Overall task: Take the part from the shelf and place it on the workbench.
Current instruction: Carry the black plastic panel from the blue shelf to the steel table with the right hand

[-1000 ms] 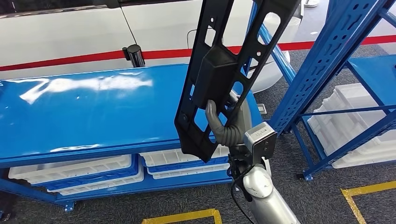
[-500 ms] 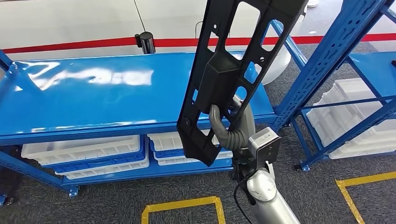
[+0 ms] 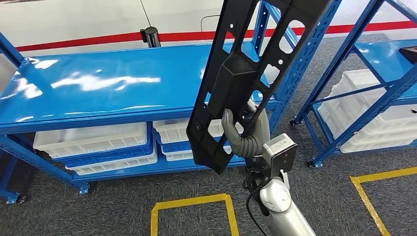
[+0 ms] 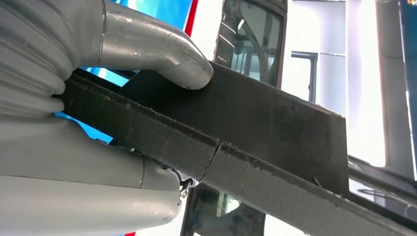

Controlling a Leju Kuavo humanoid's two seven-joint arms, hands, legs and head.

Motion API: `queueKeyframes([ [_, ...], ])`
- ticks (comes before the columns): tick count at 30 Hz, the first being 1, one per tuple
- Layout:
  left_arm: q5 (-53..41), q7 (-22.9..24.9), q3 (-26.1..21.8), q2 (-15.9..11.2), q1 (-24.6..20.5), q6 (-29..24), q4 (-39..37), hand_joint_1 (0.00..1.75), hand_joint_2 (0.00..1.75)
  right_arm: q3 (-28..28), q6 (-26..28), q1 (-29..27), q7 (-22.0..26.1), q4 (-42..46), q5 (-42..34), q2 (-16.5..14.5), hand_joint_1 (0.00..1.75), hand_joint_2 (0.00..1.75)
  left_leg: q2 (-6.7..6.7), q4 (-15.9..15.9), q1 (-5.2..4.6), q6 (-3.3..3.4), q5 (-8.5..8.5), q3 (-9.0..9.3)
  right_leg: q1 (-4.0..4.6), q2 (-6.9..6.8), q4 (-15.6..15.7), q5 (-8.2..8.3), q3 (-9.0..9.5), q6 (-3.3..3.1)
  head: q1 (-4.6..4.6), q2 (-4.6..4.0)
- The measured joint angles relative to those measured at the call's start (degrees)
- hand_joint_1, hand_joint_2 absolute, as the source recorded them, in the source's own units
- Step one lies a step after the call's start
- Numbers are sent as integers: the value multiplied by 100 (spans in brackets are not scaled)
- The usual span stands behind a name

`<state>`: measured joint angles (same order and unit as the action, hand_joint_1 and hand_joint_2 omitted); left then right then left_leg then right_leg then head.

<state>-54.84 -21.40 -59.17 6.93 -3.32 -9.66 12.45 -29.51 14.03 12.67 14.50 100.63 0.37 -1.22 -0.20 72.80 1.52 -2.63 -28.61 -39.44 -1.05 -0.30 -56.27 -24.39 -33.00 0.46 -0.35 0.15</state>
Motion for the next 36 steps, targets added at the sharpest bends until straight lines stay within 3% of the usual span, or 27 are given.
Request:
queueKeyframes([
  [2, -27, 0, 1, -4, -14, -7, 1, 0, 175, 1, -1, 2, -1, 1, 0, -2, 175, 175, -12, -711, 35, -50, 70, 576, -14, -1, -136, 46, -174, 63, -7, 0],
  [4, -58, 0, 1, 0, -30, -14, 2, 0, 175, 3, -2, 4, -1, 1, 1, -8, 175, 175, -43, -1215, 22, -25, -77, 893, 4, -4, -239, 96, -287, 140, -8, 0],
  [7, -91, 2, 1, 0, -37, -37, 2, 0, 175, 2, -10, 4, -1, 1, 5, -11, 175, 175, -37, -1301, -24, 170, -22, 813, 4, -1, -245, 190, -369, 273, -6, 0],
  [8, -95, 5, 1, -2, -40, -42, 2, 0, 175, 2, -12, 4, -1, 0, 7, -10, 175, 175, -21, -1314, -28, 252, 41, 753, -2, 3, -316, 106, -434, 273, 2, 0],
  [10, -104, 10, 1, -5, -46, -48, 3, 0, 175, 3, -13, 7, 1, 0, 11, -5, 175, 175, 3, -1329, -28, 377, 194, 588, -11, 11, -795, -332, -647, 202, 19, 0],
  [12, -119, 11, 1, -8, -49, -52, 3, 0, 175, 3, -14, 6, 1, -2, 13, -2, 175, 175, 5, -1327, -43, 416, 348, 381, -10, 14, -1512, -766, -835, 155, 30, 0],
  [13, -128, 13, 1, -8, -48, -54, 3, 0, 175, 3, -15, 5, 1, -3, 13, 2, 175, 175, 9, -1325, -49, 415, 425, 278, -10, 14, -1756, -830, -844, 179, 29, 0],
  [14, -135, 14, 1, -8, -49, -55, 3, 0, 175, 2, -15, 5, 1, -5, 13, 4, 175, 175, 14, -1324, -55, 410, 502, 178, -8, 14, -1841, -794, -772, 223, 29, 0],
  [16, -142, 19, 1, -5, -50, -55, 3, 0, 175, 2, -15, 8, 1, -6, 14, 4, 175, 175, 18, -1321, -60, 387, 657, -1, 9, 14, -1452, -602, -321, 287, 29, 0],
  [18, -142, 21, 1, 3, -52, -51, 3, 0, 175, 0, -16, 20, 2, -1, 16, -14, 175, 175, 13, -1318, -69, 337, 797, -108, 55, 9, -600, -633, 381, 230, 23, 0],
  [19, -142, 22, 1, 7, -53, -49, 3, 0, 175, -1, -16, 28, 2, 2, 17, -23, 175, 175, 15, -1332, -71, 304, 868, -124, 79, 9, -266, -695, 612, 192, 20, 0],
  [20, -142, 22, 1, 9, -52, -45, 3, 0, 175, -1, -17, 33, 3, 3, 18, -31, 175, 175, 20, -1363, -69, 265, 938, -129, 100, 9, -68, -743, 727, 161, 19, 0],
  [22, -139, 22, 1, 8, -44, -36, 3, 0, 175, -2, -17, 31, 3, 1, 18, -33, 175, 175, 29, -1441, -52, 186, 1046, -130, 84, 11, 2, -661, 656, 117, 18, 0],
  [23, -137, 21, 1, 5, -36, -32, 3, 0, 175, -2, -18, 29, 3, 0, 17, -34, 175, 175, 27, -1419, -43, 152, 974, -154, 61, 8, 8, -594, 608, 74, 18, 0],
  [24, -135, 18, 1, 3, -26, -29, 3, 0, 175, -2, -21, 25, 3, -1, 16, -36, 175, 175, 22, -1296, -36, 126, 779, -198, 35, 5, 22, -517, 553, 26, 7, 0],
  [27, -135, 13, 1, 0, -7, -27, 2, 0, 175, -2, -39, 7, 3, -3, 14, -43, 175, 175, 4, -320, -25, 55, -99, -398, 24, -6, 18, -311, 358, -48, -14, 0],
  [28, -137, 13, 1, 0, -7, -28, 2, 0, 175, -2, -50, -3, 4, -3, 14, -44, 175, 175, 1, -14, -21, 30, -200, -418, 26, -7, 7, -249, 282, -40, -14, 0],
  [30, -140, 14, 1, -3, -7, -33, 3, 0, 175, -5, -81, -32, 14, -4, 16, -44, 175, 175, 3, 100, 0, -10, -25, -216, 15, -8, -34, -147, 118, -5, -17, 0],
  [31, -140, 14, 1, -6, -8, -36, 3, 0, 175, -10, -101, -51, 28, -4, 25, -45, 175, 175, 3, -114, 17, -26, 117, 21, 6, -7, -73, -112, 36, 17, -19, 0],
  [32, -139, 15, 1, -8, -13, -38, 3, 0, 175, -24, -121, -68, 48, -4, 42, -51, 175, 175, 0, -438, 30, -44, 147, 303, 3, -8, -125, -89, -46, 39, -21, 0],
  [34, -133, 16, -2, -9, -25, -38, 3, 0, 175, -75, -148, -89, 102, -4, 107, -74, 175, 175, -24, -1012, 26, -34, 40, 700, 25, -11, -241, -54, -171, 91, -21, 0],
  [36, -122, 17, -7, -8, -35, -42, 3, 0, 175, -144, -155, -121, 160, -4, 189, -103, 175, 175, -41, -1190, -10, 60, -43, 743, 40, -11, -283, 6, -242, 174, -20, 0],
])
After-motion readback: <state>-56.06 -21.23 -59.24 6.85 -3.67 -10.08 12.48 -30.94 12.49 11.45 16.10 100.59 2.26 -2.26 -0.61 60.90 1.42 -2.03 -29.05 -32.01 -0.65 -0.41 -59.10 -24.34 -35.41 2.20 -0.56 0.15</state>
